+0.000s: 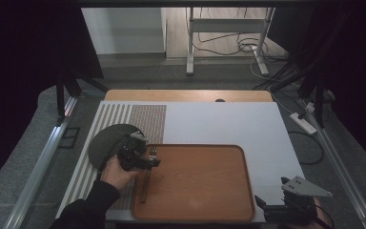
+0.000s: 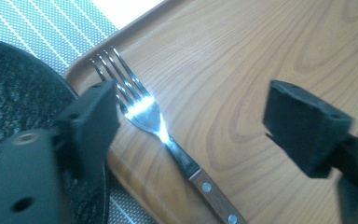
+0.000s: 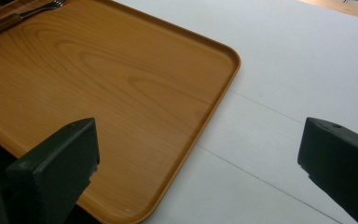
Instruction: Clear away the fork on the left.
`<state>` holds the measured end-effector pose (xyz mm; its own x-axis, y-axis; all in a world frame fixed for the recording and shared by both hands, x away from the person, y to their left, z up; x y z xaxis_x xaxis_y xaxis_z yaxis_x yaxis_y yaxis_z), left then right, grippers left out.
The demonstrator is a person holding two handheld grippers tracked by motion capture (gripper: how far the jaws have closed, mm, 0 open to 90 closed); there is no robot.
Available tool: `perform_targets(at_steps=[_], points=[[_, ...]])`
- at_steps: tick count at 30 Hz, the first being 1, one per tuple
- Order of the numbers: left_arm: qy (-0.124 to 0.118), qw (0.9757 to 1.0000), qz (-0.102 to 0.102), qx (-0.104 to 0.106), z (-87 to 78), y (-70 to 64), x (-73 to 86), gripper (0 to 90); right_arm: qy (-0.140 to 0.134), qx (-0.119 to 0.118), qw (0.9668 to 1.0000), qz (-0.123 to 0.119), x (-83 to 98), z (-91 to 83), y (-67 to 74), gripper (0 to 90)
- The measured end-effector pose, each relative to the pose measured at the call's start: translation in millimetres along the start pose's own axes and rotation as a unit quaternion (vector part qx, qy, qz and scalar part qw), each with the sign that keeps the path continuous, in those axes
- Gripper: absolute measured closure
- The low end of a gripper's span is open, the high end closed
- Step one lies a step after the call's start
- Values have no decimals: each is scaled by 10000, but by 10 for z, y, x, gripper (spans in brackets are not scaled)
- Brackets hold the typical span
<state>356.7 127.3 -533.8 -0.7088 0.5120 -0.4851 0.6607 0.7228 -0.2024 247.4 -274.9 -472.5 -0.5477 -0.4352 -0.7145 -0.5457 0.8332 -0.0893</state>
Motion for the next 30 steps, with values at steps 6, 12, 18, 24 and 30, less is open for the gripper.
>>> perform_targets(at_steps=[6,12,18,24,30], points=[[-138,9998,-21,128,-86,30,44,34,5,-3,10000,1,0,1,0,0],[-327,9993,-61,144,-173,83,90,0,10,-3,10000,4,1,1,2,0],[-561,9984,-85,70,-296,132,135,0,-13,3,10000,11,-1,-2,-2,0],[-776,9968,-108,129,-388,174,187,0,2,0,10000,0,0,1,1,0],[-992,9950,68,26,-453,176,231,0,3,-3,10000,5,0,1,0,0]])
Point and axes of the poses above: each handheld gripper's, and its own axes: z roughly forward along the jaws, x roughly out of its underside, y roughly to its left, the point moved 7 cm from there along z, roughly forward along the jaws, and after that the axes turned 6 degrees about y, right-handed, at the moved point
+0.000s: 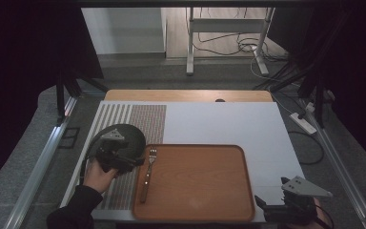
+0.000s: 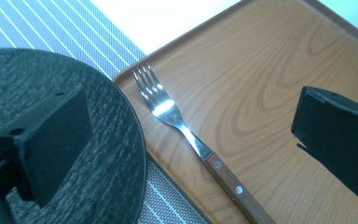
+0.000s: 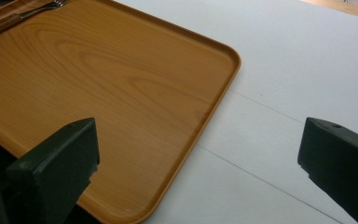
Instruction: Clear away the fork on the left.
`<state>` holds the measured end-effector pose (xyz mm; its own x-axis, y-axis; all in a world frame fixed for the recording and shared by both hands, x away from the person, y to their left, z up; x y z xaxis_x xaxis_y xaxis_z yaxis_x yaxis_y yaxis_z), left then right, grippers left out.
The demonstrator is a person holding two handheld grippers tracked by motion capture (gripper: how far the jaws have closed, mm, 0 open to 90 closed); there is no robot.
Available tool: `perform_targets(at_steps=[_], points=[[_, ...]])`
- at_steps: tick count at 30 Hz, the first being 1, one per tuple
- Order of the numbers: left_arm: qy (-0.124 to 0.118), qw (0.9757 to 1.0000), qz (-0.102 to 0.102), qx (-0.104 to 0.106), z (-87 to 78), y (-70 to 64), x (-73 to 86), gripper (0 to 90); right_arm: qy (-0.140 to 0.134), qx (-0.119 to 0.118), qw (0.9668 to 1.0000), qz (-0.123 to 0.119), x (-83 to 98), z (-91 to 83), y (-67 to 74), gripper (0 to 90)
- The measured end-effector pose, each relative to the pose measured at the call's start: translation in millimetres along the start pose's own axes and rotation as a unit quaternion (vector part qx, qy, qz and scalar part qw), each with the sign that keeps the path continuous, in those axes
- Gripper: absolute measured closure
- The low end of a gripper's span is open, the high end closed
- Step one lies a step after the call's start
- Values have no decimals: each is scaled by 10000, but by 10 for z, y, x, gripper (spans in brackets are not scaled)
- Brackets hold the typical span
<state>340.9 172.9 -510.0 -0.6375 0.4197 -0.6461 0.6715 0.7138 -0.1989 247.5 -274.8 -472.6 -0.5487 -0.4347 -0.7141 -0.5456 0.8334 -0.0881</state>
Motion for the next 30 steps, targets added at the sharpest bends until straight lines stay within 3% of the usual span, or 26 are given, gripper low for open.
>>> perform_targets(at_steps=[4,10,20,30], points=[[-71,9999,95,-125,-33,0,39,0,3,0,10000,2,0,1,0,0],[-234,9997,-68,15,-109,12,109,0,-2,11,10000,11,-1,0,-2,0],[-278,9991,-289,150,-238,0,268,0,15,14,10000,3,0,-1,3,0],[-223,9989,-413,22,-387,-16,471,0,24,20,10000,-6,0,2,8,0]])
Point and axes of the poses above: each handheld gripper's, and its own axes: z roughly forward along the jaws, x roughly out of its underside, y roughly to its left, the point moved 7 cm from there along z, roughly forward along the jaws, and after that the axes turned 6 degrees about y, right-handed, at the moved point
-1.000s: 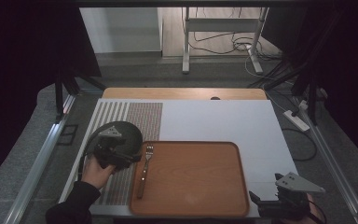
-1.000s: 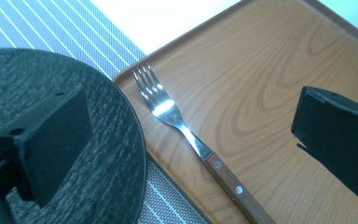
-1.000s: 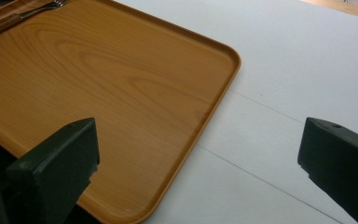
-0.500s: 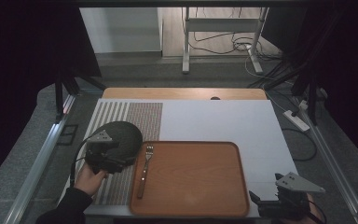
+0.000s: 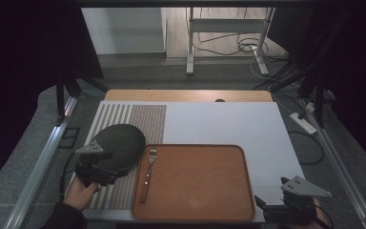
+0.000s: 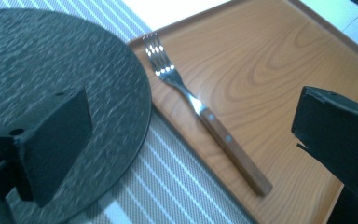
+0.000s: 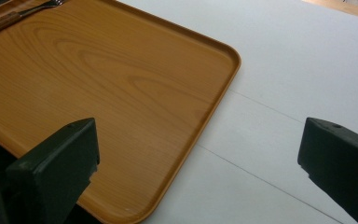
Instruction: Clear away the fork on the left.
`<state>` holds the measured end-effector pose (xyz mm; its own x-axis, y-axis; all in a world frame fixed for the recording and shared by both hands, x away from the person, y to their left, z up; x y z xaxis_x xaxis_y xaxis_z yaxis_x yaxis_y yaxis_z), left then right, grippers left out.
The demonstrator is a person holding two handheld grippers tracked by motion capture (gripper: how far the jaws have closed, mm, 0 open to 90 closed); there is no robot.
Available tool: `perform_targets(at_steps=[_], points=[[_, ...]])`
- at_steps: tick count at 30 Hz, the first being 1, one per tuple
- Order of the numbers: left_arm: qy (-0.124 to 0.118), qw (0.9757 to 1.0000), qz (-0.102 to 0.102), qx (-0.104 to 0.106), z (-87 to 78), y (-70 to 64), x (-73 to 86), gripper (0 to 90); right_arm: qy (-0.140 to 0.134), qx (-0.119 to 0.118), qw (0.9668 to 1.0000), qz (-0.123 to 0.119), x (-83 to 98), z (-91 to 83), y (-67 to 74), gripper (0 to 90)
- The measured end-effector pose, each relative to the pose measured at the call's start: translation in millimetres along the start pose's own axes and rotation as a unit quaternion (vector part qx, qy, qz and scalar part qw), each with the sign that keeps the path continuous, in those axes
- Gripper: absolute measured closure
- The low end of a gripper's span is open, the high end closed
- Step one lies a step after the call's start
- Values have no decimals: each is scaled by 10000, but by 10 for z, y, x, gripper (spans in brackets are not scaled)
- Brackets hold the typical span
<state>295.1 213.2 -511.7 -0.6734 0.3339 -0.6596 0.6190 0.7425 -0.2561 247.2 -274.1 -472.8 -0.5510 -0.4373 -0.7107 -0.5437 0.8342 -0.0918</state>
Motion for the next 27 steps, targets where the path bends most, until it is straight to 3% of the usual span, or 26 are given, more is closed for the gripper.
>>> perform_targets(at_steps=[23,27], points=[[23,9995,-222,-219,-292,-50,385,0,38,9,10000,-2,-1,6,3,0],[-61,9992,-281,-284,-341,-44,411,0,45,12,10000,-4,0,7,4,0]])
Point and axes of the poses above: each handheld gripper's, and its own axes: z roughly forward along the jaws, x roughly out of its underside, y roughly to its left, the point moved 7 cm from there along z, roughly forward along the jaws, and after that the axes turned 6 degrees about y, right-handed, at the moved point
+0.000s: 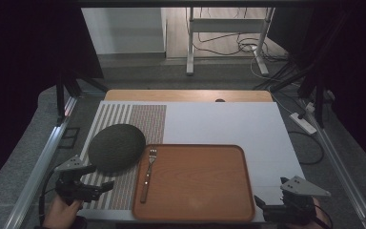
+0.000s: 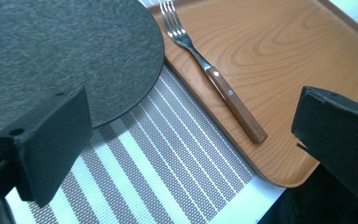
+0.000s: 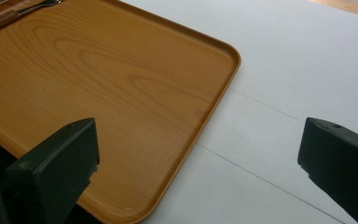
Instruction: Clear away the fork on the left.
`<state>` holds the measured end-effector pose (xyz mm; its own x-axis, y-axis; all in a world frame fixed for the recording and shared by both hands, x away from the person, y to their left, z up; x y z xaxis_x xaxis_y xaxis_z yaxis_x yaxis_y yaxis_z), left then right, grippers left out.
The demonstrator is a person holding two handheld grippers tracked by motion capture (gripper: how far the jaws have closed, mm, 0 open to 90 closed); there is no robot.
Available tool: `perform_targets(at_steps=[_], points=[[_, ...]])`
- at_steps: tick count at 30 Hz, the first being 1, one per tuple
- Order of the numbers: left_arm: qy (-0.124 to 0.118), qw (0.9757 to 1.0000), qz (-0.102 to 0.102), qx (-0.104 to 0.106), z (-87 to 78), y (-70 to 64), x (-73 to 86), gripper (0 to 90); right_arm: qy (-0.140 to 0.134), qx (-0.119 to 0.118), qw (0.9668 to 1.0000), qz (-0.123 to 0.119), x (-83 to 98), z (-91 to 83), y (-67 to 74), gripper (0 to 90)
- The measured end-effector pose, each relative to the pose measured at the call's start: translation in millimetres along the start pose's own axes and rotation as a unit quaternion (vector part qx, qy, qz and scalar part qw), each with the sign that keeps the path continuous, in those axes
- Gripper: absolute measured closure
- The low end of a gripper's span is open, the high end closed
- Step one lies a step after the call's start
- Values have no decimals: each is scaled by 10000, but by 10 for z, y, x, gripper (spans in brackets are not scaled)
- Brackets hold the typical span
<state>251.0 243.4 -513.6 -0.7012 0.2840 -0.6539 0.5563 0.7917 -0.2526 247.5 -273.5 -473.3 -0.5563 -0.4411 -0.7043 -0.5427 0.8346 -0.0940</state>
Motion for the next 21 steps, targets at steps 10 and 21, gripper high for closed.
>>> perform_targets(at_steps=[10,21], points=[[-160,9998,-99,-86,-113,-3,56,0,5,8,10000,8,0,2,0,0],[-206,9994,-67,-266,-205,-20,126,0,1,18,10000,45,-2,3,-7,0]])
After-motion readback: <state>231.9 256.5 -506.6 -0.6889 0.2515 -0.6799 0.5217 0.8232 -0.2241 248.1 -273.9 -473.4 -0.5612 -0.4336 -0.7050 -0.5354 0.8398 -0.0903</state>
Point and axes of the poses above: each handheld gripper's, and its own axes: z roughly forward along the jaws, x roughly out of its underside, y roughly to its left, the point moved 7 cm from there along z, roughly forward along the jaws, and after that the axes turned 6 degrees about y, right-handed, at the moved point
